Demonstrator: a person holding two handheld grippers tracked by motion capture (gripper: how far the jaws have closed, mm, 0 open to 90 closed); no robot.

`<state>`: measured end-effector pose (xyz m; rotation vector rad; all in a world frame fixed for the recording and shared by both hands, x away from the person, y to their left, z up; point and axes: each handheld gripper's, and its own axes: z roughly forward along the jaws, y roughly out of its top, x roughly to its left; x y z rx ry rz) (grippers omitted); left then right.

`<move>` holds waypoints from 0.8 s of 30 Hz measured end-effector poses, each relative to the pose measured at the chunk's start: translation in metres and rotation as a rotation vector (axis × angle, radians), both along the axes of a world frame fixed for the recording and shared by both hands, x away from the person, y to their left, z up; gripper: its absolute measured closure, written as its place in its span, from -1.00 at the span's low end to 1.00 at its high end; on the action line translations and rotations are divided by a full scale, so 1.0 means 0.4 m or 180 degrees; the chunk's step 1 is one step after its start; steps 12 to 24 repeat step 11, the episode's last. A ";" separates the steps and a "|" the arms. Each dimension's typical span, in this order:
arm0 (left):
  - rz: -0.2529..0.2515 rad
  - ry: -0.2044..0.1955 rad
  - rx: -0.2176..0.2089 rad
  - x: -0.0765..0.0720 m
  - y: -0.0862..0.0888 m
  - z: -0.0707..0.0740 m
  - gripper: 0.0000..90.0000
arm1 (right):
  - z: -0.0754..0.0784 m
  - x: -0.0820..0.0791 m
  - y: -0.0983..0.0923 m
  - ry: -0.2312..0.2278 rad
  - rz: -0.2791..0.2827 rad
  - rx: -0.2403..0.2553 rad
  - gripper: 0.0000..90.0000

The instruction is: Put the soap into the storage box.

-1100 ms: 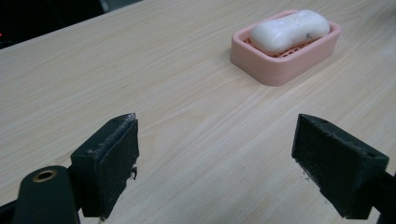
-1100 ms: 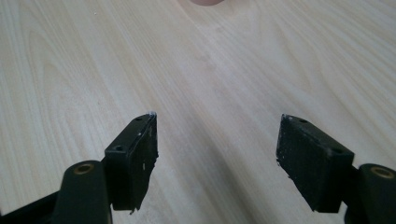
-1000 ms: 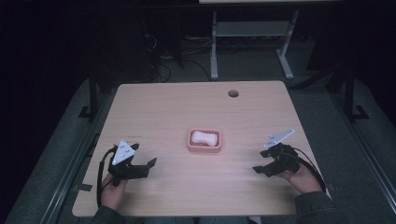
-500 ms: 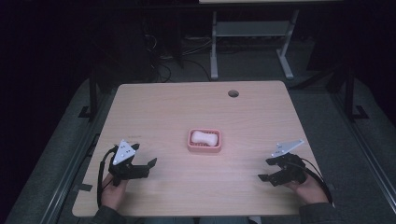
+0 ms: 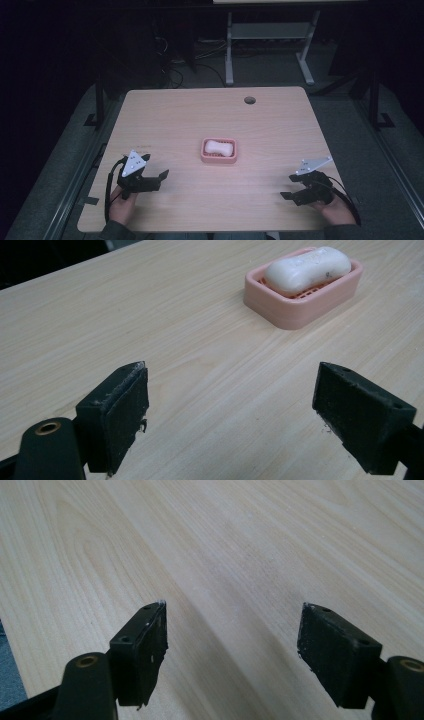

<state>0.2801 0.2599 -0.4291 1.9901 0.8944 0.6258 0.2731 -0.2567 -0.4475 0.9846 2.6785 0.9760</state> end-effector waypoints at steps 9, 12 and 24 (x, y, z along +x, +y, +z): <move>-0.0009 0.0000 -0.0014 0.001 -0.002 -0.002 -0.68 | -0.004 -0.034 -0.006 -0.0044 -0.0085 -0.0026 -0.40; -0.0021 -0.0005 -0.0003 0.001 -0.001 0.000 -0.68 | -0.003 -0.042 -0.004 -0.0074 -0.0100 -0.0018 -0.40; -0.0021 -0.0005 -0.0003 0.001 -0.001 0.000 -0.68 | -0.003 -0.042 -0.004 -0.0074 -0.0100 -0.0018 -0.40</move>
